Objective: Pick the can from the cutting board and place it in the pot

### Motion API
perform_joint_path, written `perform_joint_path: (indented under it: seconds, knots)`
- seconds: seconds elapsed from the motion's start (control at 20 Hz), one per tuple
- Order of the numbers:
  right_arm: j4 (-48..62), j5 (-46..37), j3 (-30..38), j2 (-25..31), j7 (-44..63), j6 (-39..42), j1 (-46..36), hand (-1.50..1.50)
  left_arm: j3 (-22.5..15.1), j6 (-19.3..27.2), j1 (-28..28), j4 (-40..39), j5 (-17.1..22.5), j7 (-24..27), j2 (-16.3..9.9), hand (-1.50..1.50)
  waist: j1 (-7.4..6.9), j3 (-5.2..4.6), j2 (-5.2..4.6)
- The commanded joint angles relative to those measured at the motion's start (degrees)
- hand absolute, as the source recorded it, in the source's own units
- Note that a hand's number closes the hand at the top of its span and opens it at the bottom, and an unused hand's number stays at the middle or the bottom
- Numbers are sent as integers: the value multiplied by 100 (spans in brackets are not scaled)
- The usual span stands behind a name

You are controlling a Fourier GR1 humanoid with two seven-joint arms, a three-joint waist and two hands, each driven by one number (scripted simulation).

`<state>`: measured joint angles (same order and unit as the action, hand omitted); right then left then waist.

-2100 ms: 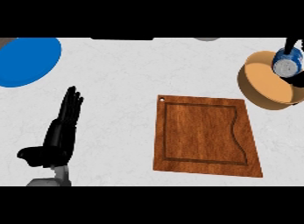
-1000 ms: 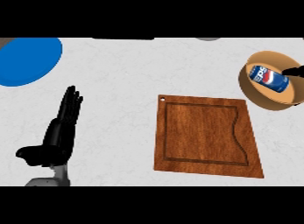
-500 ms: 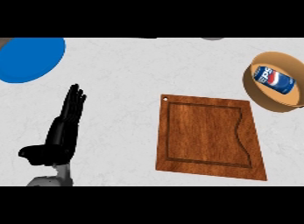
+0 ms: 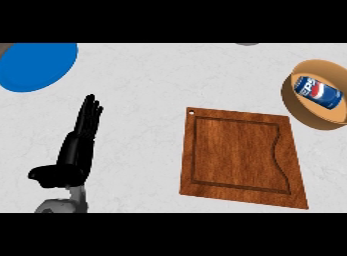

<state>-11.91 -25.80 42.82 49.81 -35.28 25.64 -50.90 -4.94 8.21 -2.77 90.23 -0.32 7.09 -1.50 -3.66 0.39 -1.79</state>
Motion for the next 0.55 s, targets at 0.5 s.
perform_joint_path:
  seconds: [0.5]
  knots:
    - [267,401,512,567,92,-277,151,-150,114,-190,-136,2,100,-81,-182,0,-113,22,-65]
